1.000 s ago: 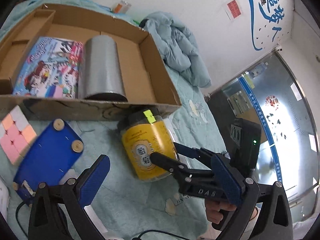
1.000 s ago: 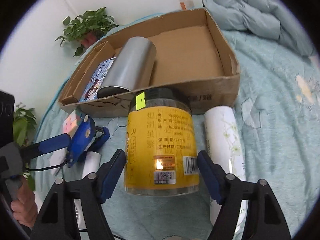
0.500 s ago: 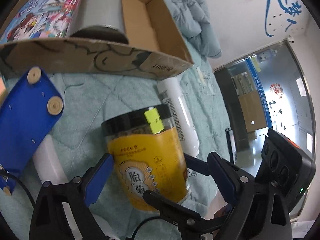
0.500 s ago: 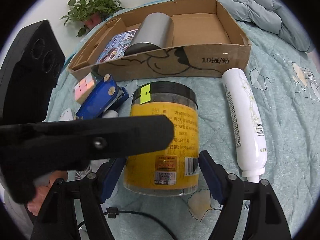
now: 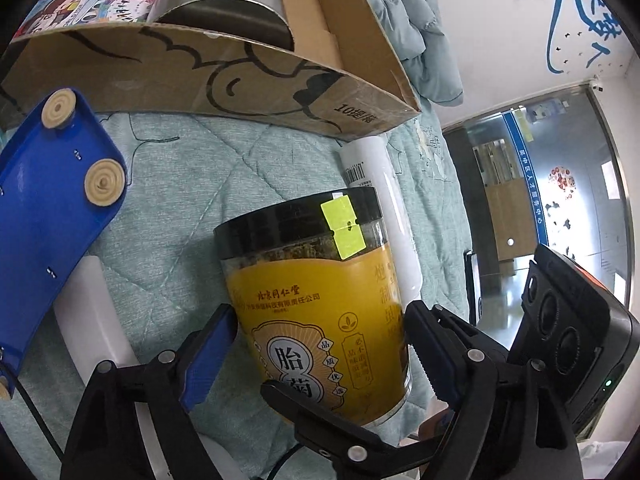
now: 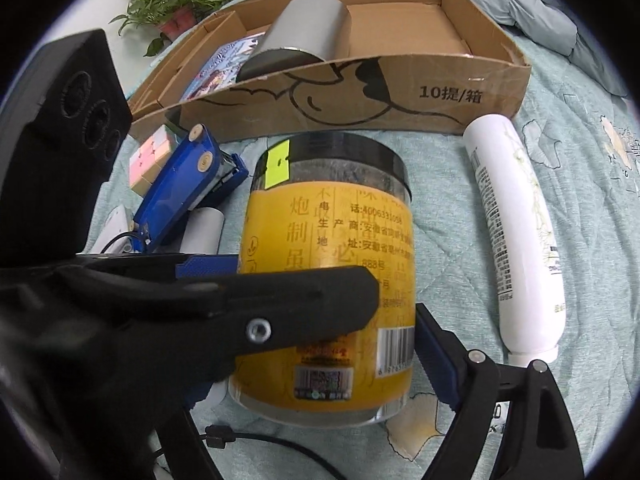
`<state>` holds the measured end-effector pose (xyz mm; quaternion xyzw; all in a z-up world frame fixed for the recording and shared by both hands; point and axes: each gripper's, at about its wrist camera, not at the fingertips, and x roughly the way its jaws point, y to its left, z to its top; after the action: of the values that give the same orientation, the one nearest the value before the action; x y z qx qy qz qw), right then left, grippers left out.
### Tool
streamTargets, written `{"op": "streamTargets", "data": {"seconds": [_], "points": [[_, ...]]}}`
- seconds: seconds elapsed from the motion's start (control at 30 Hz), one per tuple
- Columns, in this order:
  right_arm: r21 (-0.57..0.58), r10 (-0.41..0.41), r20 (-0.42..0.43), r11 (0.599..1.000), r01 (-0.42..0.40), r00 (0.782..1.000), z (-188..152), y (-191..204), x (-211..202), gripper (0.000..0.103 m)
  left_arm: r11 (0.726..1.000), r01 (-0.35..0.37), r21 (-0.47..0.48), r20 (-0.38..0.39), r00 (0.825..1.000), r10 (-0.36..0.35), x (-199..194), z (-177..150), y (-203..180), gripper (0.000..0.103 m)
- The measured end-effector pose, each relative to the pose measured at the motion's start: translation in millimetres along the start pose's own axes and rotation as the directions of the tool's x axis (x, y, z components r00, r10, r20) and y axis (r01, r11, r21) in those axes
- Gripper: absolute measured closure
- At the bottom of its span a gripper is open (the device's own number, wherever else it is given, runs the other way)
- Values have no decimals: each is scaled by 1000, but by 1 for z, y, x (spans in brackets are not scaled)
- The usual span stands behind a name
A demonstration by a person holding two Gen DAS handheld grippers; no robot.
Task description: Organize rigid objects
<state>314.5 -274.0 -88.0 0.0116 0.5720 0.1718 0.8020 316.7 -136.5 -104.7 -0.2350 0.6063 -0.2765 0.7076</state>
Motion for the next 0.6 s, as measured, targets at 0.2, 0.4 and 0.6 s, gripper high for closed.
{"op": "streamTargets", "data": {"seconds": [0.2,0.4,0.6], "points": [[19,12,1,1000,-12,1000,1,-3,3,18,1000,-2,9,-2,1000,2,2,1,-2,18],[32,17,6,999,-17,1000,4,-7,6,18,1000,-5,22,-8,1000,5,4,3,-4,18],[46,6,6,999,-6,1000,7,-5,3,18,999,2,49,23,1000,-4,-2,0,-9,19]]}}
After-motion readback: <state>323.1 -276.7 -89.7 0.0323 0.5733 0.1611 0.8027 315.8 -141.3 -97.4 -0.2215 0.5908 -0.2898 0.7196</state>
